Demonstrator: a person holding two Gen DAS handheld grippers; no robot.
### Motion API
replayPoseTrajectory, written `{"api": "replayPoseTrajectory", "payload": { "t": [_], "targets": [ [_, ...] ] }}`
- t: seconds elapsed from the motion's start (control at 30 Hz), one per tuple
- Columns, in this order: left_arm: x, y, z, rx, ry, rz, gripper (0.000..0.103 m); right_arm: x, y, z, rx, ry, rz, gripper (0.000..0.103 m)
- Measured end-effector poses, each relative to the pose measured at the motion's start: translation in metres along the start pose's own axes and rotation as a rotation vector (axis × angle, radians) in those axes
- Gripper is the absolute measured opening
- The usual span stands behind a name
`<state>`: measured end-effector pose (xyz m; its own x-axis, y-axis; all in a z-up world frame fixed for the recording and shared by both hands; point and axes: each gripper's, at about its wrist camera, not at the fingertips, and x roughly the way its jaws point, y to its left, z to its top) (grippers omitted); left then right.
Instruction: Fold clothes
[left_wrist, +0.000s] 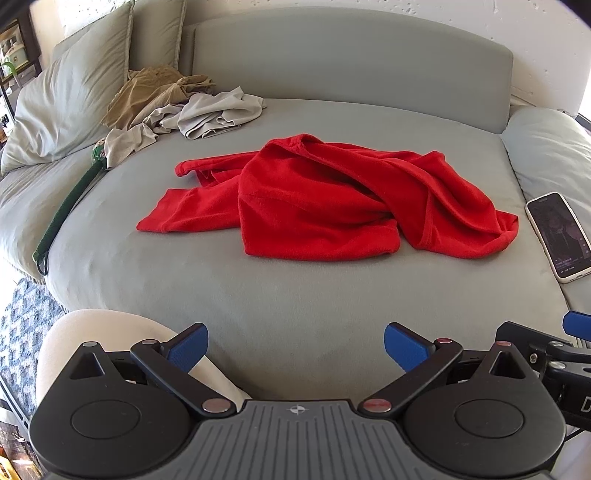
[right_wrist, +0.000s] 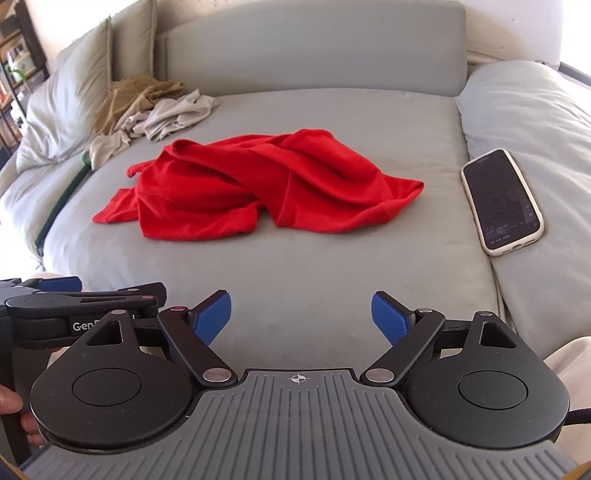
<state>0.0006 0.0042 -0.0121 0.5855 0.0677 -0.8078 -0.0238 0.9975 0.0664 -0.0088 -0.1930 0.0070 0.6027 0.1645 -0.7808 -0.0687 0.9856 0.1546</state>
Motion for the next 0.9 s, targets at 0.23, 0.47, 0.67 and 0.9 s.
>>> {"api": "replayPoseTrajectory", "payload": {
  "t": [0.23, 0.47, 0.67, 0.9],
  "targets": [
    [0.0001, 0.0009, -0.0004, -0.001, 0.002, 0.000, 0.102, 0.0006, 0.0007, -0.0007, -0.001, 0.003, -0.001, 0.088],
    [0.0006, 0.0020, -0.0010, -0.002, 0.004, 0.000, 0.102, 0.0005, 0.0001, -0.0008, -0.001, 0.006, 0.000, 0.088],
    [0.0021, 0.0022, -0.0020, -0.001, 0.010, 0.002, 0.102, 0.0011, 0.0011, -0.0024, 0.001, 0.009, -0.001, 0.088],
    [0.0063, 0.0018, -0.0028, 0.002, 0.019, 0.005, 0.102, 0.0041, -0.0003, -0.0037, 0.011, 0.018, 0.000, 0.088]
  ]
}}
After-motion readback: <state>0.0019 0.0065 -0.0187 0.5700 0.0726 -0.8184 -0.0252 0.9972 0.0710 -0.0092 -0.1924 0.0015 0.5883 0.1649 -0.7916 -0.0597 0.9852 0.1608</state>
